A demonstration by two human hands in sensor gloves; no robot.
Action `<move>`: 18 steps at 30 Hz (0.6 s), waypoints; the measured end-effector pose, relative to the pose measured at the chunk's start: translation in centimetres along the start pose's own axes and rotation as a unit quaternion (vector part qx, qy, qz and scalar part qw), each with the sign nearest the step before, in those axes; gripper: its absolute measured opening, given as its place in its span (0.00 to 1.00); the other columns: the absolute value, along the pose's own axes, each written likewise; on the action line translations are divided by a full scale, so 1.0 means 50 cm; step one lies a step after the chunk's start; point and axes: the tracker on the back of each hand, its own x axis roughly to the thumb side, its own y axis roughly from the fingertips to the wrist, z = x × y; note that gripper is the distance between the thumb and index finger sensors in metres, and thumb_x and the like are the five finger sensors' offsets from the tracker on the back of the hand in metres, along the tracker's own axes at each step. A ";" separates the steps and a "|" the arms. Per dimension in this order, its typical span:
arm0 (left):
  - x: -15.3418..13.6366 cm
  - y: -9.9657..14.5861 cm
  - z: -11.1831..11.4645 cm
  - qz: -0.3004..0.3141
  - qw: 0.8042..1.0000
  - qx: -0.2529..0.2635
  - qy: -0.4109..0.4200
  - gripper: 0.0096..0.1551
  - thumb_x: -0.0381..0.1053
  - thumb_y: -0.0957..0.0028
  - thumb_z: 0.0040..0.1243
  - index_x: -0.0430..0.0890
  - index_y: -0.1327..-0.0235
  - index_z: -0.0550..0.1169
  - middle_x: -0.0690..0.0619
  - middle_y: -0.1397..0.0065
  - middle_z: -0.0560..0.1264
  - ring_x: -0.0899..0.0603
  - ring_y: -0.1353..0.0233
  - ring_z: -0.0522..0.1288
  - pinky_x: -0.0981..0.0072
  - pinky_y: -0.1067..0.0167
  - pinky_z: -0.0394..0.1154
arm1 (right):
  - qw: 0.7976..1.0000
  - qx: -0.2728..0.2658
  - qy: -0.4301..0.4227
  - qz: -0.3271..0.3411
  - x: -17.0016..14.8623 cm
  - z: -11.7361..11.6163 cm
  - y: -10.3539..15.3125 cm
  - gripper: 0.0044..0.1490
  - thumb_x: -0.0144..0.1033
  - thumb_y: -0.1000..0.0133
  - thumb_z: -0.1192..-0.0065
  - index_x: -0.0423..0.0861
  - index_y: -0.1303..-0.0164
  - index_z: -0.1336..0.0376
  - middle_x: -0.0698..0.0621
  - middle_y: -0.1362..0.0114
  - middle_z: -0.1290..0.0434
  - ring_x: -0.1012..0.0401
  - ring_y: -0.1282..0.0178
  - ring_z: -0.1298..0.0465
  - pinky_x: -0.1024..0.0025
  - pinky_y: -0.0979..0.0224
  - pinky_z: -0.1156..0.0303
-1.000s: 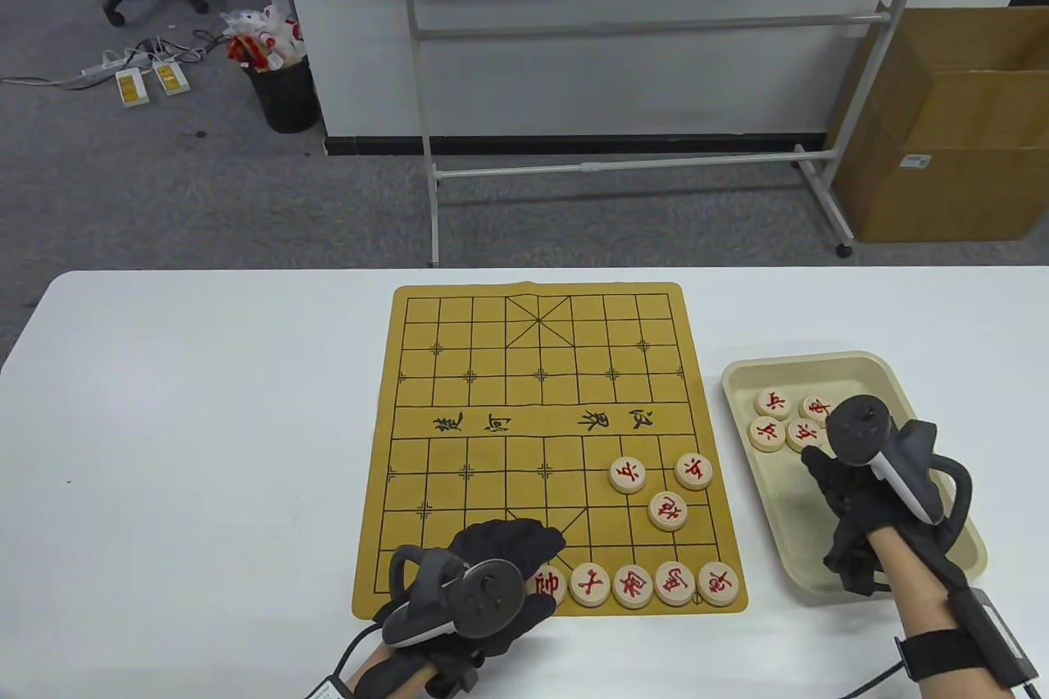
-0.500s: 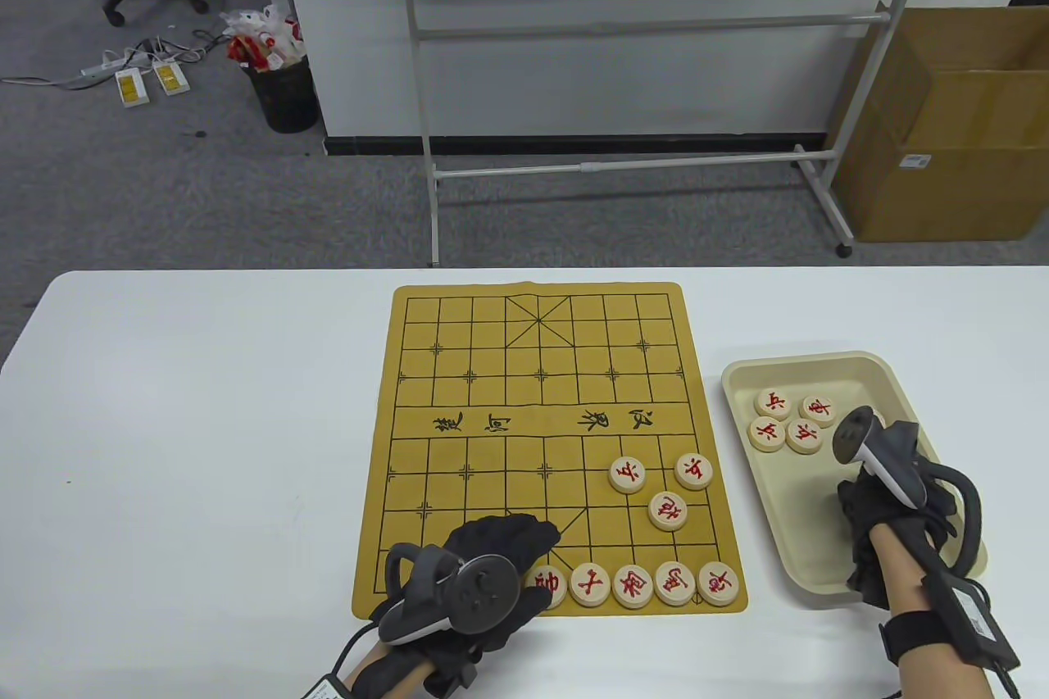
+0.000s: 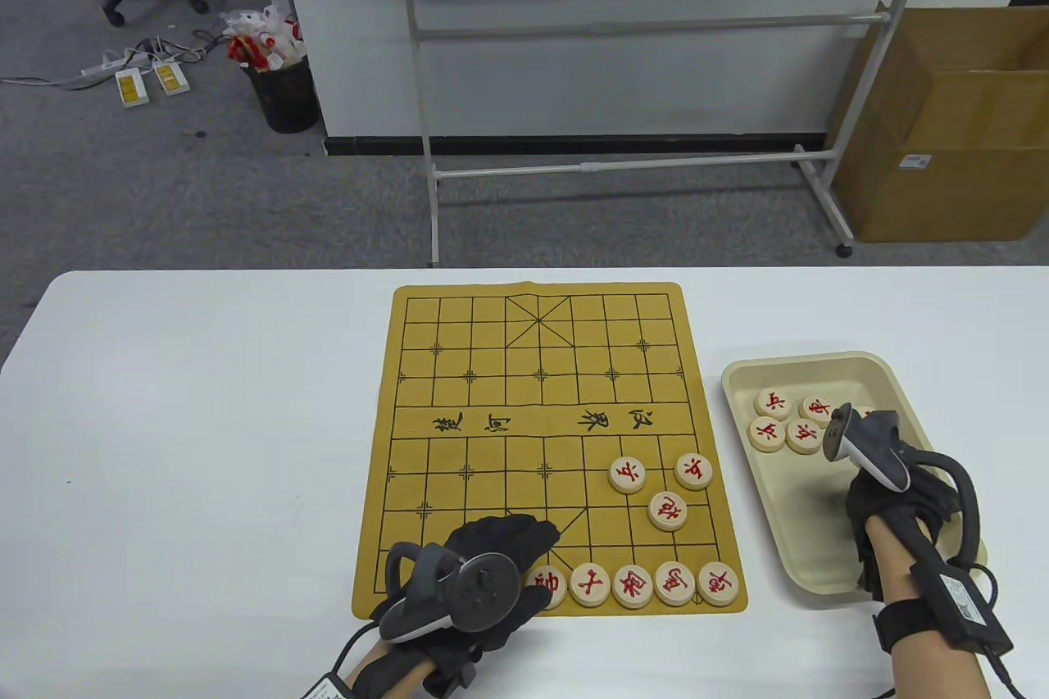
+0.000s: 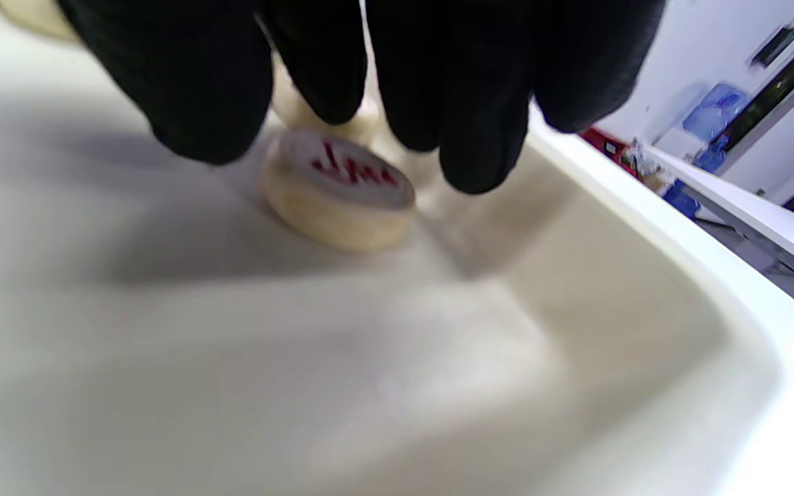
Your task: Set up Chinese chess pieces
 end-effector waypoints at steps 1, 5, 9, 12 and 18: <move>0.000 0.000 0.000 0.000 1.000 0.000 -0.001 0.43 0.66 0.59 0.57 0.55 0.27 0.65 0.52 0.22 0.69 0.43 0.25 0.73 0.41 0.28 0.70 | 1.000 0.013 -0.003 0.004 0.001 -0.002 -0.002 0.49 0.51 0.46 0.34 0.46 0.16 0.45 0.38 0.16 0.35 0.44 0.23 0.25 0.44 0.22 0.34; 0.000 0.000 0.000 -0.001 1.000 0.000 0.000 0.43 0.66 0.59 0.56 0.55 0.27 0.65 0.52 0.22 0.69 0.43 0.24 0.73 0.41 0.28 0.71 | 1.000 0.008 0.015 0.015 0.006 -0.005 -0.005 0.48 0.48 0.48 0.30 0.46 0.18 0.43 0.41 0.21 0.29 0.50 0.30 0.21 0.48 0.24 0.31; -0.001 -0.001 0.001 0.000 1.000 -0.002 0.001 0.43 0.66 0.59 0.56 0.55 0.27 0.65 0.52 0.22 0.69 0.43 0.24 0.73 0.41 0.28 0.71 | 1.000 -0.002 0.014 0.028 0.003 0.004 0.004 0.48 0.49 0.49 0.29 0.45 0.19 0.42 0.41 0.22 0.29 0.51 0.32 0.20 0.47 0.23 0.32; -0.001 -0.001 0.001 -0.001 1.000 0.000 0.003 0.44 0.66 0.59 0.56 0.55 0.26 0.65 0.52 0.22 0.69 0.43 0.24 0.73 0.41 0.28 0.70 | 0.998 -0.034 -0.004 0.050 -0.006 0.039 0.038 0.49 0.49 0.49 0.30 0.45 0.19 0.43 0.40 0.22 0.29 0.50 0.33 0.19 0.46 0.23 0.32; 0.009 0.001 -0.008 0.007 0.999 0.019 0.029 0.45 0.65 0.60 0.58 0.55 0.26 0.65 0.52 0.22 0.68 0.43 0.24 0.73 0.42 0.28 0.70 | 0.944 -0.166 -0.150 0.241 -0.009 0.125 0.220 0.48 0.51 0.50 0.28 0.48 0.20 0.41 0.39 0.23 0.30 0.50 0.35 0.20 0.44 0.23 0.32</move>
